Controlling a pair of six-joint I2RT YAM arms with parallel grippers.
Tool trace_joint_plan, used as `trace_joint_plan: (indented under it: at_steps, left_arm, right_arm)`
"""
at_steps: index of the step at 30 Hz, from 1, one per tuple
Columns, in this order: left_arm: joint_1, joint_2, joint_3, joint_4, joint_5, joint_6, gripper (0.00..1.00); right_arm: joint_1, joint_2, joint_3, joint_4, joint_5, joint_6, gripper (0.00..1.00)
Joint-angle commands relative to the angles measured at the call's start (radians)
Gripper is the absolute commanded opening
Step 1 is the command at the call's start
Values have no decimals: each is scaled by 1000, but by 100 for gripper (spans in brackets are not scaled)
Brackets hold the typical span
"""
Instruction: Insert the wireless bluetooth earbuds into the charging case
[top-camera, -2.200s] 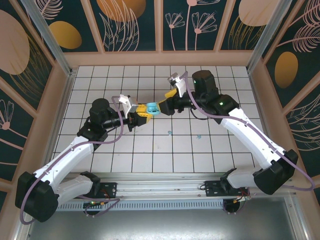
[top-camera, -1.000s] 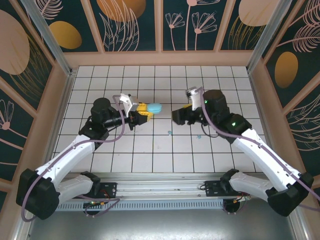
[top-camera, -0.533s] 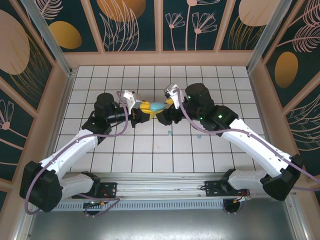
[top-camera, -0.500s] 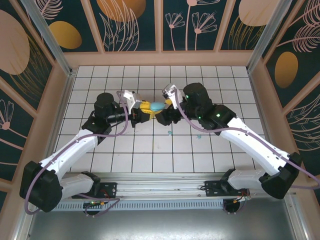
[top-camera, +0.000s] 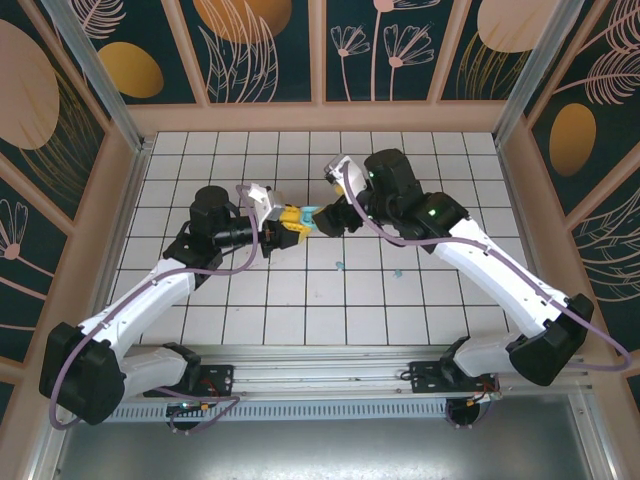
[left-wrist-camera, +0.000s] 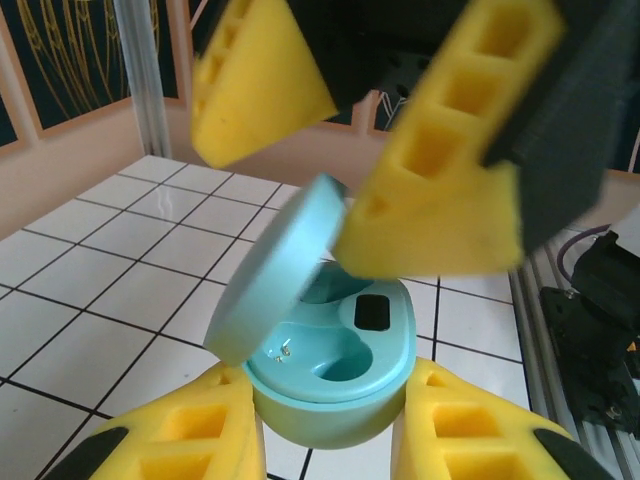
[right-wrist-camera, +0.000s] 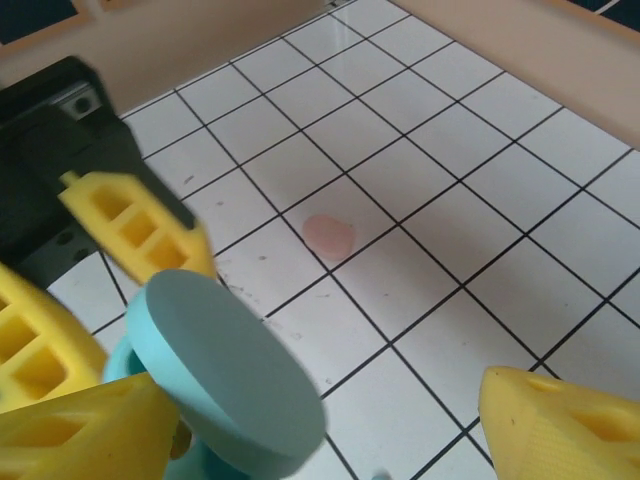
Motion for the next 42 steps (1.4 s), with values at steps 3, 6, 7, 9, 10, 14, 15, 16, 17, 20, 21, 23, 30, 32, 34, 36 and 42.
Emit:
trace_joint_plan:
  at_steps: [3,6,7,9,10,14,15,16,17,20,21,23,30,32,34,36,42]
  left_arm:
    - [-5,-28,13,4,40,31,0]
    - [-5,-35,11,5,45,41,0]
    - [-5,-34,11,5,50,43,0]
    - [-6,-34,11,7,60,50,0]
    - [-4,-35,10,7,65,54,0]
    - [-5,-45,7,15,73,63,0]
    - [-5,-49,4,14,72,67,0]
    - [-5,-52,2,16,70,69,0]
    - [-6,-55,0,15,71,72,0]
    - [-6,-64,-10,23,72,73,0]
    - [-5,-66,-13,26,71,73,0]
    - [-5,-66,-16,31,73,71,0]
    - [-5,-73,-22,29,69,73,0]
    - [-5,-73,-25,29,62,74,0]
    - [-5,-73,-26,30,53,70,0]
    - [-5,-71,-29,37,35,63,0]
    - [-7,-68,-33,62,20,41,0]
  right_arm:
    - [-38,16,38,-11,-62,0,79]
    - [-47,31,44,-19,-100,3,79]
    - [-49,35,45,-17,-120,3,78]
    - [-54,40,42,-9,-155,8,77]
    - [-61,42,40,-5,-171,14,76]
    - [-110,57,46,-6,-210,65,71]
    - [-126,62,50,-8,-215,80,69]
    - [-140,66,50,-10,-223,95,68]
    - [-151,68,52,-11,-233,107,68]
    - [-175,80,50,-11,-270,134,67]
    - [-180,85,51,-10,-283,143,66]
    - [-179,94,51,-13,-304,160,66]
    - [-180,115,69,-5,-369,192,64]
    - [-179,107,71,10,-409,193,64]
    - [-180,95,69,19,-439,195,66]
    - [-179,86,70,18,-452,193,68]
    - [-179,79,89,-36,-453,178,72]
